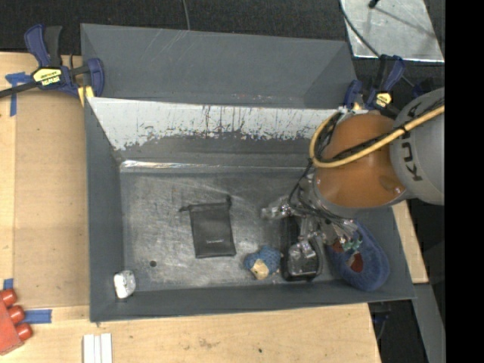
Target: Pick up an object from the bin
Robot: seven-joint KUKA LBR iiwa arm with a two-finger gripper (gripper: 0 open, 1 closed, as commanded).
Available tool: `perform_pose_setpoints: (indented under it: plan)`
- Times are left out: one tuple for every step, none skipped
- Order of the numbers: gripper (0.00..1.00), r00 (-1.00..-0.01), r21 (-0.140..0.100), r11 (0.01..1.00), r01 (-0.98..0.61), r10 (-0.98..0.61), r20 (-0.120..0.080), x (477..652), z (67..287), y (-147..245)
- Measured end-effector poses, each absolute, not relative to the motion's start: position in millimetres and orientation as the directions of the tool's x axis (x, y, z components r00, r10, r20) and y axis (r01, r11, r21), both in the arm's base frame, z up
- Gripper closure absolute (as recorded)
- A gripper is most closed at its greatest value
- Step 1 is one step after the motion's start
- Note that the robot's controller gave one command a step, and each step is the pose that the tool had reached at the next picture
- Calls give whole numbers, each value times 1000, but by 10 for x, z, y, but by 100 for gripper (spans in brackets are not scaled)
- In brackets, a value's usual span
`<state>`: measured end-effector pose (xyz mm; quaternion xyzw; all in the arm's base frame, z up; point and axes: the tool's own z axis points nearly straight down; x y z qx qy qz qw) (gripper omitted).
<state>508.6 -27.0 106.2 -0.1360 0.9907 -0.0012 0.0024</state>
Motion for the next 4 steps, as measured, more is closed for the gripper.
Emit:
perform_pose_setpoints:
  plan:
    - [0, -947, 4, 947, -321, -321, -6, 5091, 1070, 1110]
    - [0, -914, 4, 914, -407, -407, -8, 5395, 729, 560]
    - [100, -913, -5, 914, -406, -406, -35, 5465, 781, 574]
    - [100, -881, -5, 881, -473, -473, -13, 5604, 2259, 553]
